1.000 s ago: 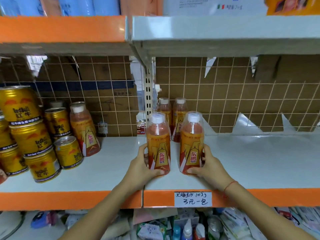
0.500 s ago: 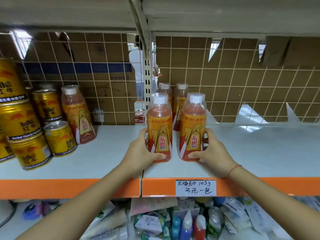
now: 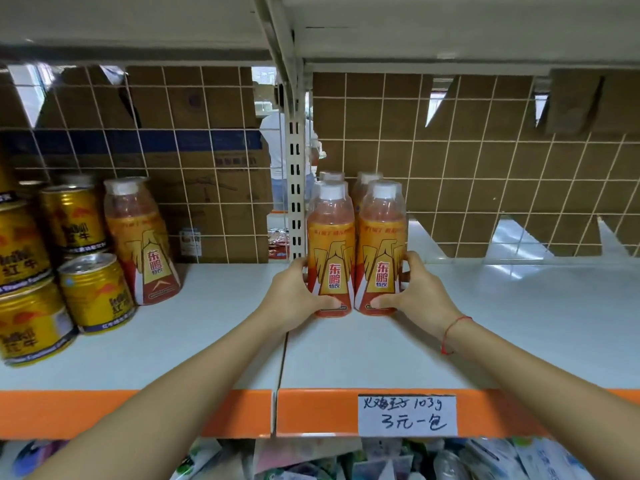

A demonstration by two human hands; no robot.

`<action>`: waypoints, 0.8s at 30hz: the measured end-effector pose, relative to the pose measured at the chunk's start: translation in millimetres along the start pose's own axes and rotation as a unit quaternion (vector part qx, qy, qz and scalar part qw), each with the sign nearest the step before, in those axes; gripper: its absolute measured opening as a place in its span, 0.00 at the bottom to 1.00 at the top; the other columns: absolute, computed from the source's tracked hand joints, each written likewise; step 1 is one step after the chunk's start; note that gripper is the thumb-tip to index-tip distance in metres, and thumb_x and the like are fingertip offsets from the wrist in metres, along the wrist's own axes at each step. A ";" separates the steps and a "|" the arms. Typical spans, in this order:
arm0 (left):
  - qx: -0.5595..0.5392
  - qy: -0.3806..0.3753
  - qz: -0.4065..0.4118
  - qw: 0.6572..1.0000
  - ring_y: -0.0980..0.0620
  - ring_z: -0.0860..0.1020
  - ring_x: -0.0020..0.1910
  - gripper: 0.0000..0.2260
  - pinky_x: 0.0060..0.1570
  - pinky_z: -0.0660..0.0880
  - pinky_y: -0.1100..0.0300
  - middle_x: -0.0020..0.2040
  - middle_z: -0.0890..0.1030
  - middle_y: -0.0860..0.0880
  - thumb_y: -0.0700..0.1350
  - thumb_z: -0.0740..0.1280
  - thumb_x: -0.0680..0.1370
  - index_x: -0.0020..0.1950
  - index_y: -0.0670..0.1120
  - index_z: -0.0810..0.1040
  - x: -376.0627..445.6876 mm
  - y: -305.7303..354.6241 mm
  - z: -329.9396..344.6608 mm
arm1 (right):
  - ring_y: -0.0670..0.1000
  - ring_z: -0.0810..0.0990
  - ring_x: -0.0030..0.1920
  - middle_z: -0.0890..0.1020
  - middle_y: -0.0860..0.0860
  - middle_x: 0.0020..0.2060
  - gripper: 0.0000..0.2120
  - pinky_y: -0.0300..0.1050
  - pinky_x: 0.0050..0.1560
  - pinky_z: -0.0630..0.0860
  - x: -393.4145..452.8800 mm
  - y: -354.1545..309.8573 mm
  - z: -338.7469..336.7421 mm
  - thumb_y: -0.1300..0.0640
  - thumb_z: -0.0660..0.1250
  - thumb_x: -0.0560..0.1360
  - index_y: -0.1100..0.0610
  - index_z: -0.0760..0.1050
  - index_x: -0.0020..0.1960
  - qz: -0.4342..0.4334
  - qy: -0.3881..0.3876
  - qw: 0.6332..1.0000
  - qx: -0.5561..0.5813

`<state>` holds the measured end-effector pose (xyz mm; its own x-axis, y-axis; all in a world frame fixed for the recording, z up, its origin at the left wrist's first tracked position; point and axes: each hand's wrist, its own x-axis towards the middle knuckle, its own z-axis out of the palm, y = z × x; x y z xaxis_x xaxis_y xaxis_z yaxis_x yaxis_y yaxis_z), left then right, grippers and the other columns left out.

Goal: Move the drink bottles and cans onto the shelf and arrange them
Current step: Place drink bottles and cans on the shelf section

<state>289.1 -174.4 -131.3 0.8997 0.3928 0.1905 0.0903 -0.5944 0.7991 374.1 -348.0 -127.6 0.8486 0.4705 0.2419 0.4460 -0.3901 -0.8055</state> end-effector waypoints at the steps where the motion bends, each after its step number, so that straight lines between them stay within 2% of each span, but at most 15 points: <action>1: 0.000 -0.002 -0.002 1.000 0.53 0.75 0.58 0.34 0.59 0.73 0.57 0.63 0.76 0.50 0.45 0.77 0.69 0.71 0.47 0.66 3.6 -0.8 0.8 | 0.49 0.75 0.51 0.74 0.47 0.51 0.35 0.45 0.56 0.74 3.4 1.8 -0.5 0.61 0.76 0.67 0.54 0.60 0.68 -0.002 0.003 1.000 0.000; 4: 0.000 -0.004 -0.004 1.000 0.55 0.74 0.53 0.31 0.54 0.71 0.61 0.62 0.76 0.50 0.45 0.76 0.70 0.70 0.47 0.68 12.0 -1.5 3.5 | 0.48 0.75 0.49 0.75 0.47 0.50 0.36 0.41 0.51 0.72 14.0 7.1 -0.3 0.61 0.76 0.66 0.54 0.61 0.68 -0.009 0.011 1.000 -0.010; 7: -0.001 -0.008 -0.008 1.000 0.55 0.73 0.53 0.29 0.55 0.71 0.60 0.62 0.77 0.49 0.43 0.75 0.71 0.69 0.47 0.68 19.8 -0.1 4.9 | 0.49 0.75 0.51 0.75 0.48 0.54 0.36 0.45 0.54 0.74 23.3 11.0 2.0 0.60 0.76 0.66 0.55 0.61 0.68 -0.013 0.020 1.000 -0.016; 10: -0.004 -0.023 -0.009 1.000 0.54 0.73 0.55 0.28 0.58 0.70 0.58 0.63 0.76 0.49 0.41 0.74 0.72 0.70 0.47 0.67 25.9 3.3 5.9 | 0.50 0.75 0.52 0.76 0.51 0.57 0.36 0.46 0.55 0.74 30.4 13.5 3.9 0.60 0.76 0.66 0.56 0.62 0.68 -0.016 0.028 0.999 -0.016; 14: -0.023 -0.025 -0.018 0.999 0.50 0.74 0.62 0.30 0.62 0.70 0.54 0.64 0.76 0.48 0.40 0.73 0.72 0.71 0.47 0.66 32.0 4.2 9.1 | 0.50 0.76 0.51 0.77 0.52 0.58 0.33 0.43 0.52 0.73 35.6 14.9 4.8 0.61 0.76 0.67 0.56 0.63 0.66 -0.019 0.028 0.999 -0.011; 18: -0.036 -0.020 -0.012 0.999 0.54 0.74 0.57 0.29 0.56 0.69 0.60 0.60 0.76 0.52 0.40 0.74 0.72 0.70 0.48 0.67 37.0 1.7 12.8 | 0.48 0.74 0.49 0.77 0.52 0.58 0.32 0.42 0.51 0.71 39.6 16.5 5.2 0.61 0.75 0.68 0.56 0.63 0.66 -0.024 0.022 0.999 -0.005; 24: -0.055 -0.016 -0.011 0.998 0.56 0.72 0.54 0.29 0.56 0.69 0.60 0.61 0.75 0.51 0.39 0.73 0.73 0.71 0.48 0.65 41.1 0.7 15.5 | 0.53 0.76 0.58 0.76 0.52 0.61 0.34 0.47 0.57 0.74 44.9 18.3 3.7 0.61 0.75 0.68 0.56 0.62 0.67 -0.016 0.011 1.000 0.000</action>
<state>332.8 -169.6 -131.7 0.9116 0.3809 0.1543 0.0651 -0.5045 0.8610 419.3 -331.1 -133.5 0.8400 0.4653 0.2790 0.4725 -0.3747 -0.7977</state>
